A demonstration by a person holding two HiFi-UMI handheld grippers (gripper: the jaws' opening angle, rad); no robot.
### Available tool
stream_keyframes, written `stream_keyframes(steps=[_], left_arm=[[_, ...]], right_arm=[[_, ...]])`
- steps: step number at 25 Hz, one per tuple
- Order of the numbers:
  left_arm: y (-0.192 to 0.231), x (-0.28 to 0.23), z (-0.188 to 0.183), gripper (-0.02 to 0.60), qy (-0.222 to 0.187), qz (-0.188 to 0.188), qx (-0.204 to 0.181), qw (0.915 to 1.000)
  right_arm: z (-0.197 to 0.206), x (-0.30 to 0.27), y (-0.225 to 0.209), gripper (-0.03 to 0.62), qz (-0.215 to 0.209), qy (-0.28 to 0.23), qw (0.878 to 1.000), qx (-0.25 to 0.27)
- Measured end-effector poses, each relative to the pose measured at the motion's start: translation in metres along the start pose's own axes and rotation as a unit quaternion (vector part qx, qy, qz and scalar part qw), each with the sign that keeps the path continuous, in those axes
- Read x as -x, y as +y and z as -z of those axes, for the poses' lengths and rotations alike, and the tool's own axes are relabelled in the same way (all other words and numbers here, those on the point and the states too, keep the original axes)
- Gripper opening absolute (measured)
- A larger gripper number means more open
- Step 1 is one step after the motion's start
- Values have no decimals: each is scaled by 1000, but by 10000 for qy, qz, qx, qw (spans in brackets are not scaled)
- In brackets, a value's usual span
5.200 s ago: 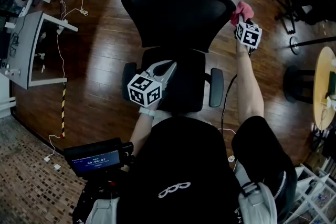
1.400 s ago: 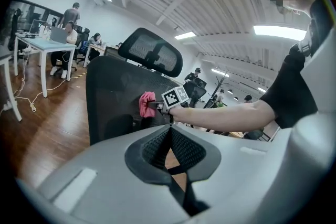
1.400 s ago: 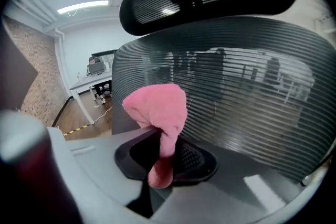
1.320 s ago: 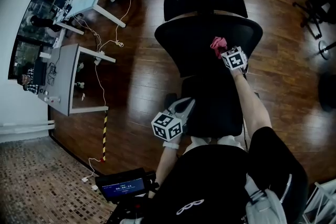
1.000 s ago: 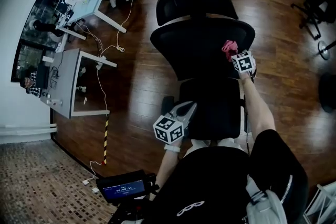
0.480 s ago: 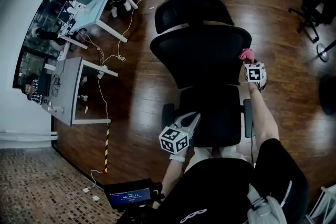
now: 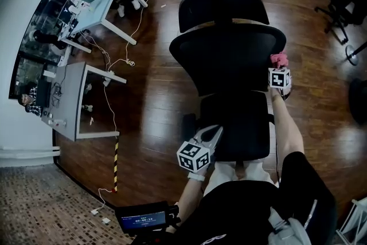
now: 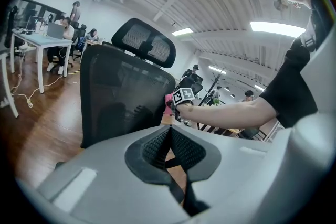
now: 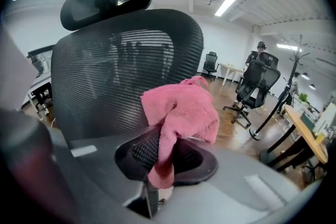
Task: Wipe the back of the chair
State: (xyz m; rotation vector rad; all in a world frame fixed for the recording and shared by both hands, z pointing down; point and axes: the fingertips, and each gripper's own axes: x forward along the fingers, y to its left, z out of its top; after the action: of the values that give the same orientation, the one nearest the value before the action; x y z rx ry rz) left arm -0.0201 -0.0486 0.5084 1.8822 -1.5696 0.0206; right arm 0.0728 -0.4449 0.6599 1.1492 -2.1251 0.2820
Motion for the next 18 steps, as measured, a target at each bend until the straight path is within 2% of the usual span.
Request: stream_keyframes(steps=[2, 7, 18], left_arm=[[13, 6, 2, -8, 9, -8, 44, 10000], [42, 26, 3, -8, 35, -24, 151, 9999], [73, 43, -2, -8, -1, 38, 220, 9997]], right_arm=[[3, 1, 11, 41, 53, -10, 10000, -12], [5, 6, 60, 43, -237, -18, 9994, 263], [-28, 8, 180, 43, -887, -261, 9945, 502]])
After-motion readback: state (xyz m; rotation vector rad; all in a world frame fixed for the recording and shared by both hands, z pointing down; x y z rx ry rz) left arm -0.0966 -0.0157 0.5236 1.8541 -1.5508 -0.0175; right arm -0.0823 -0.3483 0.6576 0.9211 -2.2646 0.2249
